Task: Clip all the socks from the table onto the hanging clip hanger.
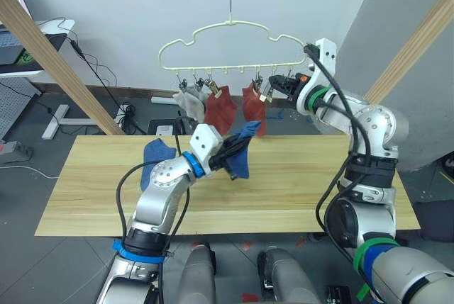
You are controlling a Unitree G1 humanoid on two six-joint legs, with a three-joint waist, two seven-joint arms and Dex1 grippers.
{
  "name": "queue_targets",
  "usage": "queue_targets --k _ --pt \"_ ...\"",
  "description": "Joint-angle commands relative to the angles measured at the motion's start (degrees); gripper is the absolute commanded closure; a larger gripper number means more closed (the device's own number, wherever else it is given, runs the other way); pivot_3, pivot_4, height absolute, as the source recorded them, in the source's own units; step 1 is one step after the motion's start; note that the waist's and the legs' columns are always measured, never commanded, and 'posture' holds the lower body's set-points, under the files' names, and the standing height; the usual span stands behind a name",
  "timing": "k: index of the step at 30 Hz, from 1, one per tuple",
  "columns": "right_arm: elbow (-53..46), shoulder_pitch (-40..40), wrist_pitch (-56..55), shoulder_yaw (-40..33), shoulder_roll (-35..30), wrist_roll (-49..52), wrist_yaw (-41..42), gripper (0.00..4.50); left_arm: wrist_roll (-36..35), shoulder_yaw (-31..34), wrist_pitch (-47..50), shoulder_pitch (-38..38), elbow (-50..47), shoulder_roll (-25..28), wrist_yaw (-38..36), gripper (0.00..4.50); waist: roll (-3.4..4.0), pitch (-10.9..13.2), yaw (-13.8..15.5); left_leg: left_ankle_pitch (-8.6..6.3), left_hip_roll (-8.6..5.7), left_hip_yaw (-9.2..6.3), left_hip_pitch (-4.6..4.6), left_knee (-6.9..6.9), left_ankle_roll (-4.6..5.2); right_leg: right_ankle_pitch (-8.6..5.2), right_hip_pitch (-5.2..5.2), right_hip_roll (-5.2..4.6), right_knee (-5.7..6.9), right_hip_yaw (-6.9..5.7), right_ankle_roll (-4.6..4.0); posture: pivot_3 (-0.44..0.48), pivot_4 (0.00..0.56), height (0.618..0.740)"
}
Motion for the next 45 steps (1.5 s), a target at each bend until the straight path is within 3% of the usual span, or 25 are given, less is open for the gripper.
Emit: queue_targets --k 1,13,26,45 --pt "-1.9 -3.3 7.3 -6.1 2.4 4.5 -4.0 4.50 4.0 -1.3 -6.2 -2.6 2.7 -1.8 3.3 4.49 0.00 0.0 0.0 0.00 0.00 0.00 -0.01 0.00 0.00 0.00 -0.01 0.01 -0.01 -0.01 0.00 0.020 0.229 0.740" --pt "-2.5 -5.2 12.7 -11.3 4.9 5.8 -9.0 4.50 8.5 -1.0 -17.9 -8.6 12.4 -5.4 8.7 4.49 0.00 0.0 -0.2 -0.02 -0.01 0.07 -0.06 -0.15 0.04 0.00 -0.03 0.02 -0.24 0.00 0.01 0.008 0.230 0.740" --pt "-1.6 -5.7 11.9 -13.0 4.0 6.5 -11.4 4.50 8.9 -1.7 -20.6 -4.4 6.7 -3.7 7.6 4.49 0.01 0.0 -0.1 -0.03 0.00 0.07 -0.09 -0.30 0.05 0.00 -0.03 0.02 -0.43 -0.03 0.00 -0.002 0.217 0.740" --pt "-2.7 -6.4 15.8 -15.0 6.9 6.9 -12.9 4.50 11.6 -1.8 -24.6 -9.2 13.0 -6.6 12.3 4.49 0.01 0.0 -0.1 -0.03 -0.01 0.11 -0.12 -0.35 0.05 0.00 -0.03 0.01 -0.54 -0.02 0.00 0.008 0.230 0.740"
